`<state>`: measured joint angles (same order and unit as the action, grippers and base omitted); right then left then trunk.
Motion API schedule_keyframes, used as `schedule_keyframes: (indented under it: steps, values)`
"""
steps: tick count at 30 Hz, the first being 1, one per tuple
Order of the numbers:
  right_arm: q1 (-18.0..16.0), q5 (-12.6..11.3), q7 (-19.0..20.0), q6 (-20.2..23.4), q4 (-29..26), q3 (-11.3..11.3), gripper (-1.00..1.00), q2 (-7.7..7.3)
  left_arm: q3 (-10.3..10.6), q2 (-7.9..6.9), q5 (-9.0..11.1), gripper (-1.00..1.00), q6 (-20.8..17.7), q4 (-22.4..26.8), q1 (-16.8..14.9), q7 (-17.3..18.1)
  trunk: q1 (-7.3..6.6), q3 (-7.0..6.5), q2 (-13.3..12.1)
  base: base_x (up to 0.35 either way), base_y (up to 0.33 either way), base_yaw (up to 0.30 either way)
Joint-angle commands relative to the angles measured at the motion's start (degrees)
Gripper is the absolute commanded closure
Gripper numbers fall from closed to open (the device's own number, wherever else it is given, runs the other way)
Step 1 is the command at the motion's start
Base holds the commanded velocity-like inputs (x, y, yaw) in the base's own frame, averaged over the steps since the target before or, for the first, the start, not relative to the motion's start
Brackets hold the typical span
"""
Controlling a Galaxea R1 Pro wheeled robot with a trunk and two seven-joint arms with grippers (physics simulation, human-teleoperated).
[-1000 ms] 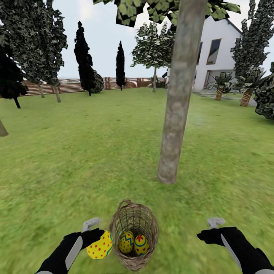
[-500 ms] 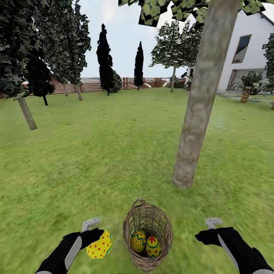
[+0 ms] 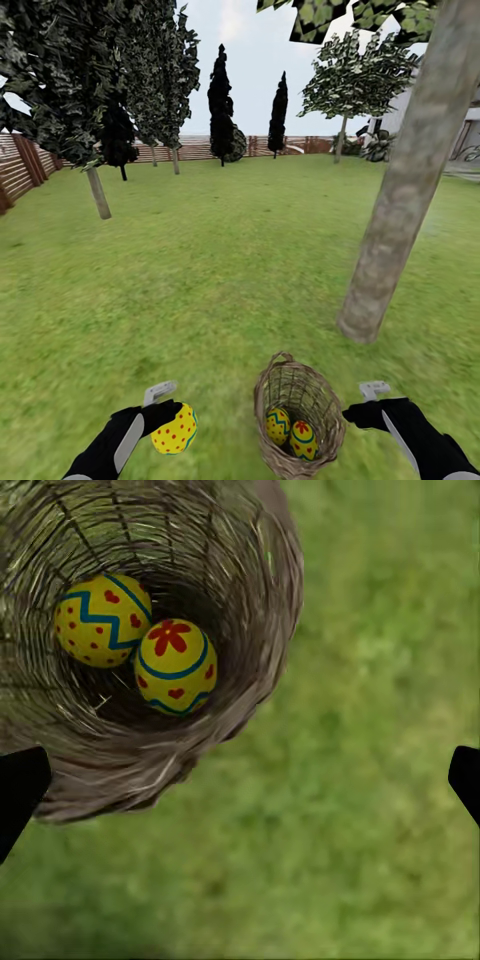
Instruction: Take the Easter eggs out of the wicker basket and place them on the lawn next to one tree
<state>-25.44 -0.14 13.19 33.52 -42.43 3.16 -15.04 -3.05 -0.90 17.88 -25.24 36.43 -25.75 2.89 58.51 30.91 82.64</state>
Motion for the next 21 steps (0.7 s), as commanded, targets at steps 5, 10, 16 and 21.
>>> schedule_keyframes:
  steps: [5,10,16,21]
  values:
    - [-0.04,-0.12,0.14,0.4,-0.11,-0.25,-1.0,-0.16,-0.2,0.02,0.14,1.0,-0.34,0.02,-0.01,0.2,0.0,0.06,0.04,0.0,0.329,0.295]
    - [-0.04,-0.27,0.17,0.41,-0.13,-0.42,-1.0,-0.36,-0.2,0.02,0.14,1.0,-0.34,-0.02,-0.01,0.19,0.0,0.06,0.04,0.02,0.29,0.132]
    - [-0.01,-0.29,0.26,0.41,-0.18,-0.39,-1.0,-0.5,-0.2,-0.05,0.29,1.0,-0.32,-0.04,-0.01,0.2,0.0,0.06,0.04,0.221,0.186,0.003]
    - [-0.04,-0.29,0.26,0.41,-0.19,-0.39,-1.0,-0.52,-0.2,-0.07,0.29,1.0,-0.34,-0.04,-0.01,0.37,0.0,0.06,0.04,0.331,0.014,0.0]
